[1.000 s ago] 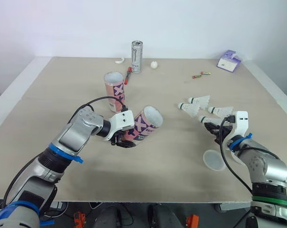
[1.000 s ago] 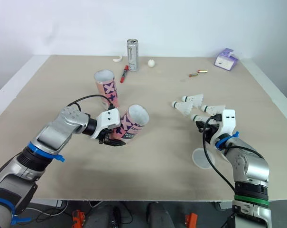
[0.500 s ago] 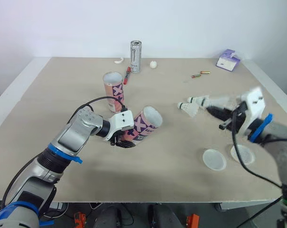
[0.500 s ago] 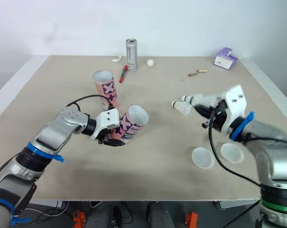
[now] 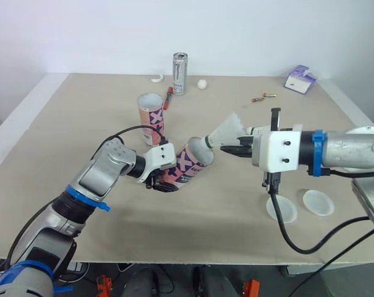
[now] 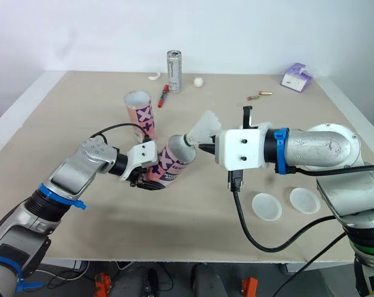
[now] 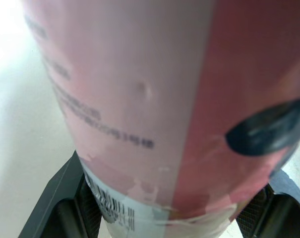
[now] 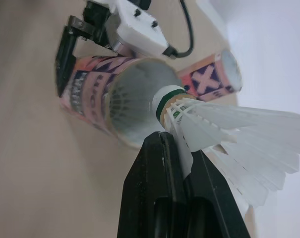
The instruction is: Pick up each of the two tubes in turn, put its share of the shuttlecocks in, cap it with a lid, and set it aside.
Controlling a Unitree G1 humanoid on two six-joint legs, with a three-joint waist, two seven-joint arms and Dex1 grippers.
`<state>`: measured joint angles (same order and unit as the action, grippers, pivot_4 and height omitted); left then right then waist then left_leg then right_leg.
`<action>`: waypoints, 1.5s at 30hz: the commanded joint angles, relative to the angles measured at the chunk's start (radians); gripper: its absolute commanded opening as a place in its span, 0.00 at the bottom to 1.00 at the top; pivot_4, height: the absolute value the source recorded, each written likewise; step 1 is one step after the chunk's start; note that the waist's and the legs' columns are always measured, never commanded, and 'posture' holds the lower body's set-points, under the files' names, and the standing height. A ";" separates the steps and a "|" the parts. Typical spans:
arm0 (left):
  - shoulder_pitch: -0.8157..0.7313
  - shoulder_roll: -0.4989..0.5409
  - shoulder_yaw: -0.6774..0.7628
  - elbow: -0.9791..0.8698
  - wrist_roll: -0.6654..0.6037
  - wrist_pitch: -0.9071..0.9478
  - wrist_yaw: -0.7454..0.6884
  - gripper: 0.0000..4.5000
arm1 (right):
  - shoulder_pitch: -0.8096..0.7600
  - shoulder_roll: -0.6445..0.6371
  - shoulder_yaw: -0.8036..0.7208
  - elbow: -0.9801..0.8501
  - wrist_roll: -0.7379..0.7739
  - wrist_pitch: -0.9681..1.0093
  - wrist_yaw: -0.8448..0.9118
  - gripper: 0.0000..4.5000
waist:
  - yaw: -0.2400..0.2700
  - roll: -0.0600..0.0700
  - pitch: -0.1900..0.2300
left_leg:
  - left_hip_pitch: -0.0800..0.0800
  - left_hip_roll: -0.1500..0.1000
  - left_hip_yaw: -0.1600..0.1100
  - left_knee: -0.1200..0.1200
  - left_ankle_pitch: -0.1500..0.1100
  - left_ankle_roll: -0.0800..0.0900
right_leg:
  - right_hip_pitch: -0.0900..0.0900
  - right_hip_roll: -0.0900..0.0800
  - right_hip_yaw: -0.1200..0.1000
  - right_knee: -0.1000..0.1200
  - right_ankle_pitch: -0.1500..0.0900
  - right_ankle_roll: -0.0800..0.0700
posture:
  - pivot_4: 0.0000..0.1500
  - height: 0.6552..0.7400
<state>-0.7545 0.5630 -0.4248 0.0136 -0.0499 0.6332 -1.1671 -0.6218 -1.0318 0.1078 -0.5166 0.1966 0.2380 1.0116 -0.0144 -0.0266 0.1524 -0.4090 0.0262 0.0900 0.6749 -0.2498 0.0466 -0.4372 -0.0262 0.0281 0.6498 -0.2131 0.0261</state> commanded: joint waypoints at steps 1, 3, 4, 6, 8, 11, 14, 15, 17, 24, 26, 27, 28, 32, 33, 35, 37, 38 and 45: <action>-0.014 -0.004 -0.010 -0.009 0.002 0.000 -0.004 0.67 | -0.038 0.021 0.024 0.037 -0.058 -0.068 0.023 0.01 | 0.000 0.000 0.000 | 0.000 0.000 0.000 0.000 0.000 0.000 | 0.000 0.000 0.000 0.000 0.000 -0.001 | 1.00 1.00; -0.013 -0.001 -0.007 -0.012 0.001 0.000 -0.003 0.67 | -0.066 0.034 0.049 0.059 -0.089 -0.105 0.042 0.01 | 0.000 0.000 0.000 | 0.000 0.000 0.000 0.000 0.000 0.000 | 0.000 0.000 0.000 0.000 0.000 -0.001 | 1.00 1.00; -0.013 -0.001 -0.007 -0.013 0.001 0.000 -0.003 0.67 | -0.075 0.042 0.057 0.067 -0.099 -0.117 0.047 0.01 | 0.000 0.000 0.000 | 0.000 0.000 0.000 0.000 0.000 0.000 | 0.000 0.001 0.000 0.000 0.000 -0.001 | 1.00 1.00; -0.012 0.000 -0.006 -0.014 0.001 0.001 -0.002 0.67 | -0.081 0.052 0.066 0.077 -0.104 -0.126 0.061 0.01 | 0.000 0.000 0.000 | 0.000 0.000 0.000 0.000 0.000 0.000 | 0.000 0.001 0.000 0.000 0.000 0.000 | 1.00 1.00; -0.011 0.000 -0.006 -0.015 0.001 0.002 -0.001 0.67 | -0.084 0.057 0.071 0.084 -0.104 -0.130 0.077 0.01 | 0.001 0.000 0.000 | 0.000 0.000 -0.001 0.000 0.000 0.000 | 0.000 0.001 0.000 0.000 0.000 0.000 | 1.00 1.00; -0.007 0.002 -0.006 -0.018 0.001 0.002 -0.001 0.67 | -0.103 0.080 0.062 0.077 -0.072 -0.110 0.095 0.15 | 0.001 0.000 0.000 | 0.000 0.000 0.000 0.000 0.000 0.000 | 0.000 0.001 0.000 0.000 0.001 0.000 | 1.00 1.00; -0.006 0.002 -0.007 -0.018 0.001 0.002 -0.001 0.67 | -0.110 0.095 0.033 0.049 -0.002 -0.040 0.108 0.34 | 0.000 0.000 0.000 | 0.000 0.000 0.000 0.000 0.000 0.000 | 0.000 0.001 0.000 0.000 0.001 0.000 | 1.00 1.00; -0.005 0.002 -0.007 -0.017 0.001 0.002 -0.001 0.67 | -0.109 0.093 0.025 0.042 0.011 -0.025 0.114 0.39 | 0.001 0.000 0.000 | 0.000 0.001 0.000 0.000 0.000 0.000 | 0.000 0.001 0.000 0.000 0.001 0.000 | 1.00 1.00; -0.005 0.001 -0.008 -0.016 0.002 0.000 -0.001 0.67 | -0.100 0.083 0.003 0.028 0.047 0.014 0.121 0.55 | 0.001 0.000 0.000 | 0.000 0.001 -0.001 0.000 0.000 0.000 | 0.000 0.001 -0.001 0.001 0.003 -0.004 | 1.00 1.00; -0.012 -0.006 -0.016 -0.005 0.007 -0.015 -0.003 0.67 | -0.073 0.075 -0.153 0.005 0.289 0.300 0.089 0.99 | 0.001 0.000 0.000 | 0.000 0.001 -0.001 0.000 0.000 0.000 | 0.000 0.000 -0.001 0.001 0.004 -0.005 | 1.00 1.00; -0.020 -0.007 -0.025 0.002 0.016 -0.030 -0.006 0.67 | -0.085 0.084 -0.191 0.034 0.356 0.377 0.072 0.99 | 0.001 0.000 0.000 | 0.000 0.001 -0.001 0.000 0.000 0.000 | 0.000 0.000 -0.001 0.001 0.004 -0.005 | 1.00 1.00; -0.023 -0.008 -0.028 0.004 0.019 -0.035 -0.008 0.67 | -0.089 0.088 -0.197 0.045 0.375 0.399 0.071 0.99 | 0.001 0.000 0.000 | 0.000 0.001 -0.001 0.000 0.000 0.000 | 0.000 0.000 -0.001 0.001 0.004 -0.005 | 1.00 1.00; -0.026 -0.009 -0.030 0.005 0.021 -0.039 -0.009 0.67 | -0.096 0.095 -0.197 0.057 0.386 0.414 0.062 0.99 | 0.001 0.000 0.000 | 0.000 0.001 -0.001 0.000 0.000 0.000 | 0.000 0.000 -0.001 0.001 0.004 -0.005 | 1.00 1.00; -0.040 -0.011 -0.042 0.014 0.037 -0.061 -0.013 0.67 | -0.138 0.107 -0.121 0.103 0.349 0.432 0.055 0.83 | 0.001 0.000 0.000 | 0.000 0.001 -0.001 0.000 0.000 0.000 | 0.000 0.000 -0.001 0.001 0.004 -0.006 | 1.00 1.00; -0.043 -0.013 -0.043 0.016 0.041 -0.065 -0.016 0.67 | -0.152 0.107 -0.091 0.112 0.333 0.432 0.061 0.70 | 0.001 0.000 0.000 | 0.000 0.001 0.000 0.000 0.000 0.000 | 0.000 0.001 0.000 0.001 0.004 -0.005 | 1.00 1.00; -0.049 -0.016 -0.045 0.018 0.045 -0.069 -0.019 0.67 | -0.183 0.117 -0.047 0.125 0.319 0.438 0.071 0.54 | 0.001 0.000 0.000 | 0.000 0.001 -0.001 0.000 0.000 0.000 | 0.000 0.001 0.000 0.000 0.004 -0.005 | 1.00 1.00; -0.054 -0.022 -0.046 0.021 0.049 -0.071 -0.019 0.67 | -0.216 0.127 0.006 0.146 0.292 0.429 0.089 0.34 | 0.001 0.000 0.000 | -0.001 0.001 -0.001 0.000 0.000 0.000 | -0.001 0.001 0.000 0.001 0.004 -0.005 | 1.00 1.00; -0.056 -0.025 -0.046 0.022 0.050 -0.071 -0.019 0.67 | -0.234 0.129 0.040 0.159 0.273 0.422 0.109 0.20 | 0.001 0.000 0.000 | -0.001 0.001 -0.001 0.000 0.000 0.000 | -0.001 0.001 0.000 0.001 0.004 -0.005 | 1.00 1.00; -0.069 -0.039 -0.037 0.028 0.045 -0.067 -0.025 0.67 | -0.289 0.121 0.197 0.213 0.146 0.350 0.232 0.01 | 0.001 0.000 0.000 | -0.005 0.000 -0.001 0.000 0.000 0.001 | -0.004 0.001 -0.001 0.000 0.004 -0.005 | 1.00 1.00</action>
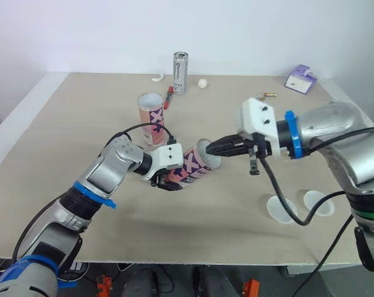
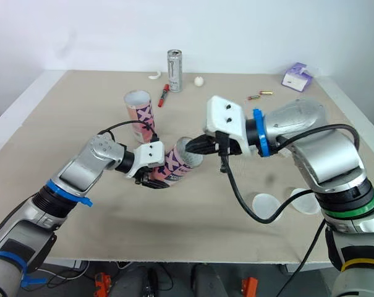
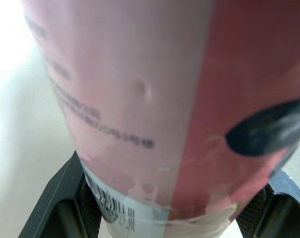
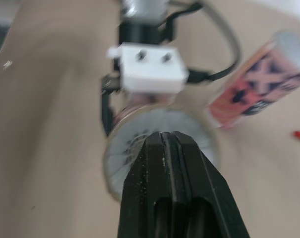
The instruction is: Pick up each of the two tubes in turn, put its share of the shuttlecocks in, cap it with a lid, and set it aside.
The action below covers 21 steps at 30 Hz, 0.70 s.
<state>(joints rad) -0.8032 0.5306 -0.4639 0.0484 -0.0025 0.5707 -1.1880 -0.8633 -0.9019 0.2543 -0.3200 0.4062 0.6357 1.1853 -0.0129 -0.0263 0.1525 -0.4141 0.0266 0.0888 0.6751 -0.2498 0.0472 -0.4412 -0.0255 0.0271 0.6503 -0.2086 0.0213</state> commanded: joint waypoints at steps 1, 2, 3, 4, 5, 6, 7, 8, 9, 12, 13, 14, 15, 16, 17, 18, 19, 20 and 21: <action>-0.022 -0.010 0.003 -0.007 -0.005 -0.002 -0.005 0.67 | -0.056 -0.002 0.068 0.023 -0.079 -0.052 0.067 0.01 | -0.001 0.000 0.000 | 0.000 0.000 0.000 0.000 0.000 0.000 | 0.000 0.000 0.000 0.000 0.000 0.000 | 1.00 1.00; -0.024 -0.012 0.003 -0.006 -0.006 -0.001 -0.005 0.67 | -0.063 0.002 0.080 0.029 -0.095 -0.062 0.078 0.01 | -0.001 0.000 0.000 | -0.001 0.000 0.000 0.000 0.000 0.000 | -0.001 0.000 0.000 0.000 0.000 0.000 | 1.00 1.00; -0.026 -0.016 0.003 -0.007 -0.008 0.000 -0.005 0.67 | -0.078 0.018 0.106 0.043 -0.122 -0.074 0.079 0.01 | -0.001 0.000 0.000 | -0.001 0.000 0.000 0.001 0.000 0.000 | -0.001 0.000 -0.001 0.000 0.000 0.000 | 1.00 1.00; -0.028 -0.020 0.003 -0.007 -0.010 0.002 -0.006 0.67 | -0.094 0.030 0.131 0.058 -0.146 -0.082 0.089 0.01 | -0.001 0.000 0.000 | -0.001 0.000 0.000 0.000 0.000 0.000 | -0.001 0.000 -0.001 0.000 0.000 0.000 | 1.00 1.00; -0.029 -0.024 0.003 -0.007 -0.011 0.003 -0.007 0.67 | -0.109 0.040 0.155 0.073 -0.173 -0.098 0.103 0.01 | -0.003 0.000 0.000 | -0.001 0.000 -0.001 0.001 0.000 0.000 | -0.001 0.000 -0.001 0.000 0.000 0.000 | 1.00 1.00; -0.031 -0.026 0.001 -0.007 -0.012 0.002 -0.009 0.67 | -0.128 0.053 0.179 0.096 -0.203 -0.115 0.114 0.01 | -0.003 0.000 0.000 | -0.001 0.000 0.000 0.001 0.000 0.000 | -0.001 0.000 -0.001 0.000 0.000 0.000 | 1.00 1.00; -0.032 -0.028 0.000 -0.006 -0.012 0.001 -0.009 0.67 | -0.146 0.065 0.198 0.123 -0.226 -0.131 0.126 0.01 | -0.004 0.000 0.000 | -0.001 0.000 -0.001 0.002 0.000 0.000 | -0.001 0.000 -0.001 0.000 0.000 0.000 | 1.00 1.00; -0.032 -0.030 -0.002 -0.006 -0.011 0.000 -0.010 0.67 | -0.172 0.081 0.223 0.160 -0.258 -0.156 0.139 0.01 | -0.004 0.000 0.000 | -0.001 0.001 -0.001 0.002 0.000 0.000 | -0.001 0.001 -0.001 0.000 0.000 0.000 | 1.00 1.00; -0.032 -0.032 -0.003 -0.006 -0.010 -0.001 -0.011 0.67 | -0.190 0.093 0.237 0.188 -0.281 -0.173 0.149 0.01 | -0.004 0.000 0.000 | -0.001 0.001 -0.001 0.002 0.000 0.000 | -0.001 0.001 -0.001 0.000 0.000 0.000 | 1.00 1.00; -0.031 -0.037 -0.006 -0.006 -0.010 0.000 -0.013 0.67 | -0.238 0.126 0.280 0.253 -0.334 -0.223 0.203 0.01 | -0.004 0.001 0.000 | -0.002 0.001 -0.001 0.002 0.000 0.000 | -0.002 0.001 -0.001 0.001 0.001 -0.001 | 1.00 1.00; -0.031 -0.039 -0.007 -0.006 -0.010 0.000 -0.012 0.67 | -0.252 0.141 0.296 0.272 -0.348 -0.234 0.221 0.01 | -0.004 0.001 0.000 | -0.002 0.001 -0.001 0.002 0.000 0.000 | -0.002 0.001 -0.001 0.001 0.001 -0.001 | 1.00 1.00; -0.030 -0.041 -0.008 -0.006 -0.009 0.000 -0.011 0.67 | -0.260 0.154 0.310 0.285 -0.358 -0.241 0.236 0.01 | -0.004 0.001 0.000 | -0.002 0.001 -0.001 0.002 0.000 0.000 | -0.002 0.002 -0.001 0.001 0.001 -0.001 | 1.00 1.00; -0.030 -0.042 -0.009 -0.006 -0.009 0.000 -0.010 0.67 | -0.265 0.165 0.323 0.298 -0.372 -0.253 0.253 0.01 | -0.004 0.001 0.000 | -0.002 0.001 -0.001 0.002 0.000 0.000 | -0.002 0.002 -0.001 0.001 0.001 -0.001 | 1.00 1.00; -0.030 -0.043 -0.009 -0.006 -0.009 0.000 -0.010 0.67 | -0.266 0.171 0.330 0.307 -0.382 -0.261 0.265 0.01 | -0.004 0.001 0.000 | -0.002 0.002 -0.001 0.002 0.000 0.000 | -0.002 0.002 -0.001 0.001 0.001 -0.001 | 1.00 1.00; -0.030 -0.045 -0.008 -0.006 -0.010 0.001 -0.009 0.67 | -0.267 0.177 0.344 0.315 -0.395 -0.270 0.285 0.01 | -0.004 0.001 0.000 | -0.002 0.002 -0.001 0.002 0.000 0.000 | -0.002 0.002 -0.001 0.001 0.001 -0.001 | 1.00 1.00; -0.030 -0.046 -0.007 -0.005 -0.011 0.002 -0.008 0.67 | -0.267 0.185 0.354 0.324 -0.407 -0.274 0.299 0.01 | -0.004 0.001 0.000 | -0.002 0.002 -0.001 0.002 0.000 0.000 | -0.002 0.002 -0.002 0.001 0.001 -0.001 | 1.00 1.00; -0.030 -0.048 -0.007 -0.005 -0.011 0.002 -0.007 0.67 | -0.267 0.192 0.359 0.330 -0.416 -0.276 0.308 0.01 | -0.004 0.001 0.000 | -0.002 0.001 -0.001 0.002 0.000 0.000 | -0.002 0.002 -0.002 0.001 0.001 -0.001 | 1.00 1.00; -0.030 -0.050 -0.007 -0.005 -0.011 0.003 -0.005 0.67 | -0.267 0.202 0.369 0.343 -0.428 -0.280 0.320 0.01 | -0.004 0.001 0.000 | -0.002 0.001 -0.001 0.002 0.000 0.000 | -0.001 0.002 -0.001 0.001 0.001 -0.001 | 1.00 1.00; -0.030 -0.052 -0.006 -0.004 -0.012 0.003 -0.004 0.67 | -0.268 0.212 0.376 0.357 -0.441 -0.289 0.329 0.01 | -0.004 0.001 0.000 | -0.002 0.001 -0.001 0.002 0.000 0.000 | -0.001 0.002 -0.001 0.001 0.001 -0.001 | 1.00 1.00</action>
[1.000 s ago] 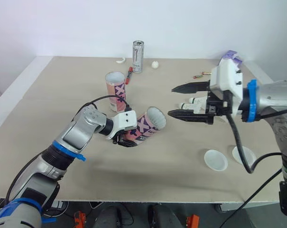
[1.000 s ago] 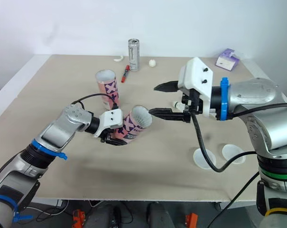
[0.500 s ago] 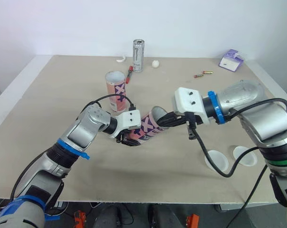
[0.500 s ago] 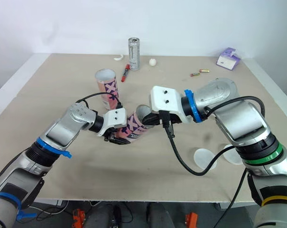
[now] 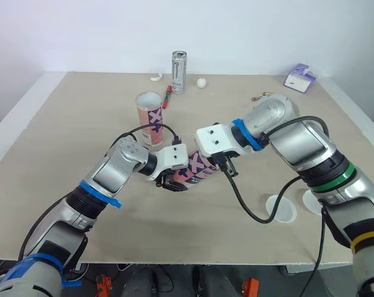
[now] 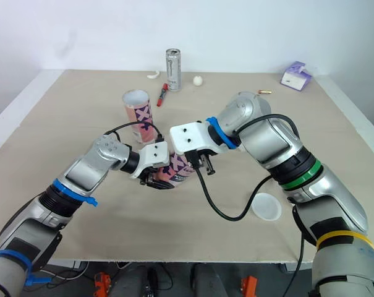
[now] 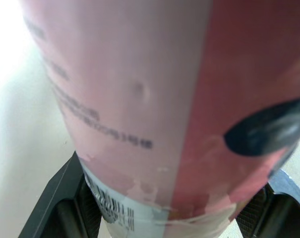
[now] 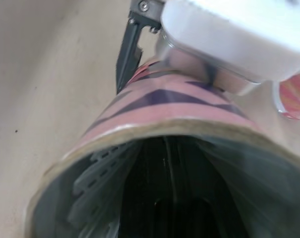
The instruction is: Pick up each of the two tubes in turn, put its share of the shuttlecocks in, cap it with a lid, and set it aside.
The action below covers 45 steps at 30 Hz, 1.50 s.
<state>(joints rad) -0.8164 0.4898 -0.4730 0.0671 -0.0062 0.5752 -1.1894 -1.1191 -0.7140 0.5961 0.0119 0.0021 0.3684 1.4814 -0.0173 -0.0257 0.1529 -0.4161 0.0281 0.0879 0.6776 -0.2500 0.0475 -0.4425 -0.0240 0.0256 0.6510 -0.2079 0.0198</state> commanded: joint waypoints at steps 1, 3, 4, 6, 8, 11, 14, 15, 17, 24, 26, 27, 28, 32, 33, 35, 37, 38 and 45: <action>-0.017 -0.013 0.003 -0.023 -0.008 -0.001 -0.001 0.67 | -0.014 0.037 0.041 0.044 -0.050 -0.030 0.041 0.01 | 0.000 0.000 0.000 | 0.000 0.000 0.000 0.000 0.000 0.000 | 0.000 0.000 0.000 0.000 0.000 0.000 | 1.00 1.00; -0.016 -0.016 0.002 -0.024 -0.009 0.002 0.002 0.67 | -0.020 0.061 0.047 0.081 -0.072 -0.055 0.048 0.01 | 0.000 0.000 0.000 | 0.001 0.000 0.000 0.001 0.000 0.000 | 0.001 0.000 0.000 0.001 0.001 -0.001 | 1.00 1.00; -0.016 -0.017 0.002 -0.025 -0.009 0.003 0.003 0.67 | -0.024 0.071 0.046 0.095 -0.079 -0.062 0.051 0.01 | 0.000 0.000 0.000 | 0.002 0.000 0.000 0.001 0.000 0.000 | 0.001 0.000 0.000 0.001 0.001 -0.001 | 1.00 1.00; -0.015 -0.020 0.004 -0.026 -0.010 0.007 0.006 0.67 | -0.029 0.085 0.037 0.117 -0.088 -0.077 0.058 0.01 | -0.001 0.000 0.000 | 0.003 0.001 0.000 0.001 0.000 -0.001 | 0.002 0.001 0.000 0.002 0.001 -0.002 | 1.00 1.00; -0.011 -0.021 0.007 -0.026 -0.013 0.011 0.009 0.67 | -0.035 0.092 0.013 0.126 -0.077 -0.074 0.072 0.01 | -0.001 0.000 0.000 | 0.006 0.001 0.001 0.001 0.001 -0.001 | 0.003 0.001 0.000 0.003 0.001 -0.003 | 1.00 1.00; 0.001 -0.016 0.011 -0.018 -0.011 0.000 0.016 0.67 | -0.052 0.084 -0.062 0.115 -0.008 -0.007 0.103 0.01 | -0.001 0.000 0.000 | 0.007 0.001 0.001 0.001 0.001 -0.002 | 0.003 0.001 0.000 0.006 0.001 -0.004 | 1.00 1.00; 0.014 -0.009 0.014 -0.003 -0.004 -0.012 0.026 0.67 | -0.071 0.046 -0.143 0.092 0.066 0.064 0.131 0.01 | 0.000 0.000 0.000 | 0.007 0.001 0.001 0.001 0.002 -0.002 | 0.002 0.001 0.000 0.007 0.000 -0.005 | 1.00 1.00; 0.018 -0.006 0.015 0.000 -0.004 -0.014 0.026 0.67 | -0.073 0.018 -0.151 0.080 0.092 0.077 0.133 0.01 | 0.001 0.000 0.000 | 0.005 0.001 0.000 0.001 0.002 -0.002 | 0.001 0.001 0.001 0.008 0.000 -0.005 | 1.00 1.00; 0.026 -0.001 0.017 0.007 -0.003 -0.023 0.026 0.67 | -0.074 -0.029 -0.173 0.055 0.136 0.109 0.133 0.01 | 0.001 0.000 0.000 | 0.005 0.001 0.000 0.001 0.002 -0.002 | 0.001 0.000 0.000 0.008 0.000 -0.004 | 1.00 1.00; 0.054 -0.002 0.035 0.077 0.002 -0.100 0.046 0.67 | -0.018 -0.180 -0.309 -0.042 0.273 0.243 0.116 0.01 | 0.001 0.000 0.000 | 0.005 0.000 0.000 0.001 0.001 -0.001 | 0.001 0.000 0.000 0.007 0.000 -0.004 | 1.00 1.00; 0.072 -0.020 0.055 0.102 -0.010 -0.145 0.062 0.67 | 0.013 -0.215 -0.372 -0.061 0.318 0.296 0.088 0.01 | 0.001 0.000 0.000 | 0.006 0.001 0.000 0.001 0.001 -0.001 | 0.002 -0.001 0.000 0.007 0.000 -0.005 | 1.00 1.00; 0.082 -0.034 0.070 0.116 -0.022 -0.173 0.068 0.67 | 0.032 -0.233 -0.410 -0.071 0.341 0.327 0.066 0.01 | 0.001 0.000 0.000 | 0.006 0.001 0.000 0.001 0.002 -0.001 | 0.002 -0.001 0.000 0.007 0.000 -0.005 | 1.00 1.00; 0.099 -0.051 0.086 0.133 -0.034 -0.227 0.075 0.67 | 0.067 -0.257 -0.461 -0.084 0.365 0.361 0.042 0.01 | 0.004 0.000 0.000 | 0.007 0.000 0.001 0.001 0.002 -0.001 | 0.003 -0.001 0.000 0.007 0.000 -0.005 | 1.00 1.00; 0.161 -0.137 0.165 0.174 -0.109 -0.321 0.106 0.67 | 0.253 -0.326 -0.601 -0.180 0.411 0.425 -0.049 0.01 | 0.007 0.000 0.000 | 0.007 0.000 0.002 0.001 0.002 -0.001 | 0.003 -0.006 -0.002 0.006 0.001 -0.005 | 1.00 1.00; 0.176 -0.156 0.177 0.180 -0.123 -0.334 0.112 0.67 | 0.308 -0.340 -0.626 -0.209 0.413 0.434 -0.071 0.01 | 0.011 0.000 0.000 | 0.007 0.000 0.002 0.001 0.002 -0.001 | 0.003 -0.007 -0.003 0.005 0.001 -0.005 | 1.00 1.00; 0.207 -0.196 0.197 0.188 -0.147 -0.368 0.125 0.67 | 0.416 -0.354 -0.672 -0.264 0.419 0.447 -0.120 0.01 | 0.016 0.000 0.000 | 0.005 0.000 0.002 0.000 0.001 0.000 | 0.003 -0.011 -0.006 0.003 0.001 -0.004 | 1.00 1.00; 0.243 -0.241 0.215 0.194 -0.173 -0.417 0.137 0.67 | 0.516 -0.366 -0.714 -0.309 0.422 0.461 -0.170 0.01 | 0.019 0.000 0.000 | 0.001 -0.001 0.002 0.001 0.001 0.000 | 0.000 -0.011 -0.005 0.002 0.002 -0.003 | 1.00 1.00; 0.257 -0.260 0.222 0.197 -0.182 -0.441 0.142 0.67 | 0.553 -0.371 -0.729 -0.325 0.424 0.465 -0.188 0.01 | 0.019 0.001 0.000 | 0.000 -0.001 0.002 0.001 0.001 0.000 | 0.000 -0.011 -0.006 0.002 0.002 -0.003 | 1.00 1.00; 0.330 -0.339 0.215 0.240 -0.185 -0.557 0.156 0.67 | 0.770 -0.408 -0.804 -0.348 0.388 0.434 -0.293 0.01 | 0.023 0.000 0.000 | 0.000 -0.001 0.000 0.001 0.001 0.000 | 0.001 -0.006 -0.006 0.000 0.003 -0.002 | 1.00 1.00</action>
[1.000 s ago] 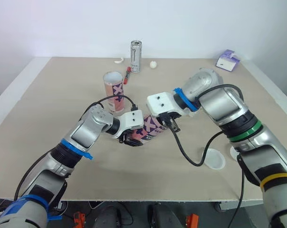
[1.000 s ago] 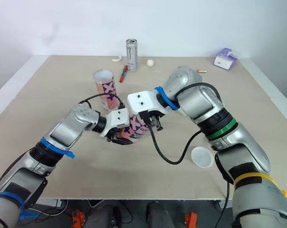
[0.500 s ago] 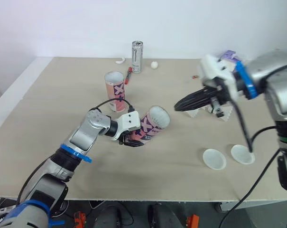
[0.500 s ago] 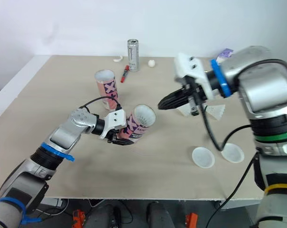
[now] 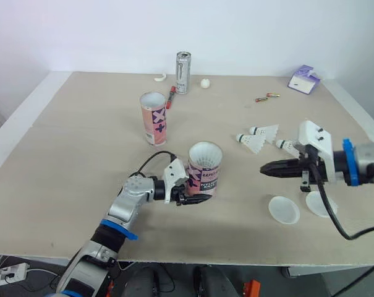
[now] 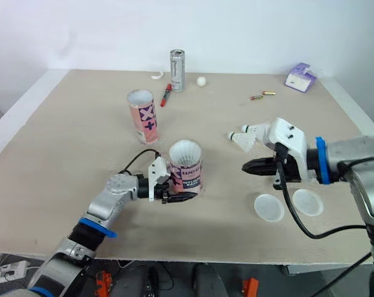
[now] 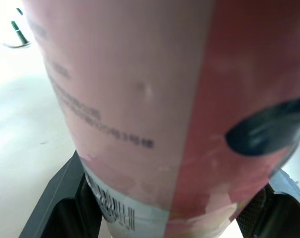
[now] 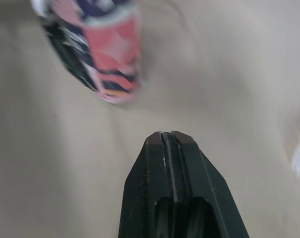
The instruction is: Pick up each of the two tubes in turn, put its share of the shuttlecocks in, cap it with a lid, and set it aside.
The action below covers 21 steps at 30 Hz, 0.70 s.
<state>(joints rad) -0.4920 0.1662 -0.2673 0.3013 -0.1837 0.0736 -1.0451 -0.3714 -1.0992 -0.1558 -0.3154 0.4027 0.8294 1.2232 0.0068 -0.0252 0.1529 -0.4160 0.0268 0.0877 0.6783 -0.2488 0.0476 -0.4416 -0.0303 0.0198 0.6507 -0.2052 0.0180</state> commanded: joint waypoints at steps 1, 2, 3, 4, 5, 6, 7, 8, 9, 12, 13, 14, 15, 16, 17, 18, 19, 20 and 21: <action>0.009 -0.020 0.004 0.016 -0.001 -0.072 0.014 0.67 | 0.043 -0.025 -0.057 -0.020 -0.014 -0.041 -0.040 0.01 | -0.001 0.000 0.000 | 0.001 0.000 0.000 0.000 0.000 0.000 | 0.000 0.000 0.001 0.000 0.000 0.001 | 1.00 1.00; 0.008 -0.024 0.001 0.029 0.005 -0.084 0.017 0.67 | 0.057 -0.028 -0.059 -0.019 -0.012 -0.048 -0.044 0.01 | -0.001 0.000 0.000 | 0.001 0.000 0.000 0.000 0.000 0.001 | 0.000 0.001 0.001 0.000 0.001 0.001 | 1.00 1.00; 0.007 -0.027 0.000 0.042 0.011 -0.097 0.023 0.67 | 0.069 -0.030 -0.061 -0.017 -0.011 -0.053 -0.050 0.01 | -0.001 0.000 0.000 | 0.001 0.000 0.000 0.000 0.001 0.001 | 0.000 0.002 0.001 0.000 0.001 0.002 | 1.00 1.00; 0.005 -0.029 -0.003 0.053 0.018 -0.111 0.023 0.67 | 0.078 -0.032 -0.062 -0.016 -0.010 -0.053 -0.055 0.01 | -0.001 0.000 0.000 | 0.001 0.001 0.000 0.000 0.001 0.002 | 0.000 0.003 0.002 0.000 0.001 0.002 | 1.00 1.00; 0.003 -0.029 -0.007 0.063 0.024 -0.125 0.022 0.67 | 0.091 -0.039 -0.061 -0.016 -0.013 -0.059 -0.055 0.01 | -0.001 0.000 0.000 | 0.001 0.001 0.000 0.000 0.002 0.002 | 0.001 0.004 0.002 -0.001 0.001 0.002 | 1.00 1.00; 0.002 -0.030 -0.008 0.072 0.028 -0.134 0.023 0.67 | 0.102 -0.047 -0.061 -0.017 -0.014 -0.058 -0.055 0.01 | 0.000 0.000 0.000 | 0.001 0.001 -0.001 0.000 0.002 0.002 | 0.001 0.004 0.003 -0.001 0.001 0.003 | 1.00 1.00; 0.001 -0.031 -0.010 0.080 0.033 -0.143 0.023 0.67 | 0.110 -0.055 -0.060 -0.018 -0.012 -0.047 -0.058 0.01 | 0.000 0.000 0.000 | 0.001 0.001 -0.001 0.000 0.002 0.003 | 0.001 0.004 0.003 -0.001 0.001 0.003 | 1.00 1.00; -0.001 -0.030 -0.012 0.087 0.037 -0.149 0.021 0.67 | 0.122 -0.070 -0.054 -0.016 -0.016 -0.044 -0.053 0.01 | 0.000 0.000 0.000 | 0.001 0.001 -0.001 0.000 0.002 0.003 | 0.001 0.005 0.003 -0.001 0.001 0.003 | 1.00 1.00; -0.003 -0.030 -0.015 0.091 0.040 -0.152 0.018 0.67 | 0.132 -0.083 -0.049 -0.012 -0.019 -0.045 -0.049 0.01 | 0.000 0.000 0.000 | 0.001 0.001 -0.001 0.000 0.002 0.003 | 0.001 0.005 0.003 -0.001 0.001 0.003 | 1.00 1.00; -0.009 -0.027 -0.026 0.100 0.050 -0.162 0.007 0.67 | 0.144 -0.101 -0.036 0.004 -0.015 -0.051 -0.042 0.07 | 0.000 0.000 0.000 | 0.001 0.001 -0.001 0.000 0.002 0.003 | 0.002 0.005 0.003 -0.001 0.001 0.003 | 1.00 1.00; -0.011 -0.025 -0.029 0.103 0.051 -0.164 0.001 0.67 | 0.144 -0.107 -0.031 0.007 -0.007 -0.038 -0.038 0.14 | 0.000 0.000 0.000 | 0.001 0.001 -0.001 0.000 0.002 0.003 | 0.002 0.005 0.003 -0.002 0.001 0.003 | 1.00 1.00; -0.012 -0.024 -0.031 0.105 0.049 -0.165 -0.005 0.67 | 0.146 -0.119 -0.022 0.011 -0.005 -0.032 -0.030 0.21 | 0.000 0.000 0.000 | 0.001 0.001 -0.001 0.000 0.002 0.003 | 0.002 0.005 0.003 -0.002 0.001 0.003 | 1.00 1.00; -0.013 -0.026 -0.031 0.109 0.042 -0.161 -0.011 0.67 | 0.150 -0.133 -0.010 0.017 -0.013 -0.043 -0.019 0.27 | 0.000 0.000 0.000 | 0.001 0.001 -0.001 0.000 0.002 0.003 | 0.002 0.004 0.003 -0.002 0.001 0.003 | 1.00 1.00; -0.014 -0.027 -0.030 0.112 0.038 -0.156 -0.015 0.67 | 0.154 -0.143 0.001 0.025 -0.026 -0.066 -0.014 0.45 | 0.000 0.000 0.000 | 0.001 0.001 -0.001 0.000 0.002 0.003 | 0.002 0.004 0.003 -0.002 0.001 0.003 | 1.00 1.00; -0.014 -0.025 -0.031 0.118 0.036 -0.155 -0.024 0.67 | 0.152 -0.149 0.019 0.042 -0.049 -0.089 -0.018 0.48 | 0.000 0.000 0.000 | 0.001 0.001 -0.001 0.000 0.002 0.003 | 0.002 0.004 0.003 -0.003 0.001 0.002 | 1.00 1.00; -0.013 -0.023 -0.032 0.121 0.036 -0.155 -0.031 0.67 | 0.149 -0.152 0.031 0.055 -0.063 -0.103 -0.022 0.62 | 0.000 0.000 0.000 | 0.001 0.001 -0.001 0.000 0.002 0.003 | 0.002 0.004 0.003 -0.003 0.000 0.002 | 1.00 1.00; -0.009 -0.018 -0.038 0.124 0.036 -0.149 -0.043 0.67 | 0.143 -0.157 0.058 0.079 -0.099 -0.145 -0.029 0.66 | 0.000 0.000 0.000 | 0.001 0.001 -0.001 0.000 0.002 0.003 | 0.002 0.004 0.004 -0.003 0.000 0.002 | 1.00 1.00; -0.008 -0.015 -0.042 0.127 0.037 -0.145 -0.051 0.67 | 0.135 -0.161 0.080 0.100 -0.124 -0.177 -0.033 0.73 | 0.000 0.000 0.000 | 0.001 0.001 -0.001 0.000 0.002 0.003 | 0.002 0.004 0.004 -0.003 0.000 0.002 | 1.00 1.00; -0.006 -0.013 -0.044 0.128 0.035 -0.137 -0.060 0.67 | 0.121 -0.159 0.099 0.119 -0.138 -0.182 -0.037 0.80 | 0.000 0.000 0.000 | 0.001 0.001 -0.001 0.000 0.002 0.003 | 0.002 0.004 0.004 -0.003 0.000 0.002 | 1.00 1.00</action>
<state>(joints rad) -0.5076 0.1458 -0.2850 0.4161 -0.1581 -0.0787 -1.0791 -0.2280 -1.2410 -0.0527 -0.2046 0.2876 0.6747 1.1919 0.0067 -0.0248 0.1526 -0.4149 0.0276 0.0870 0.6783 -0.2468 0.0505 -0.4395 -0.0258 0.0235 0.6475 -0.2056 0.0190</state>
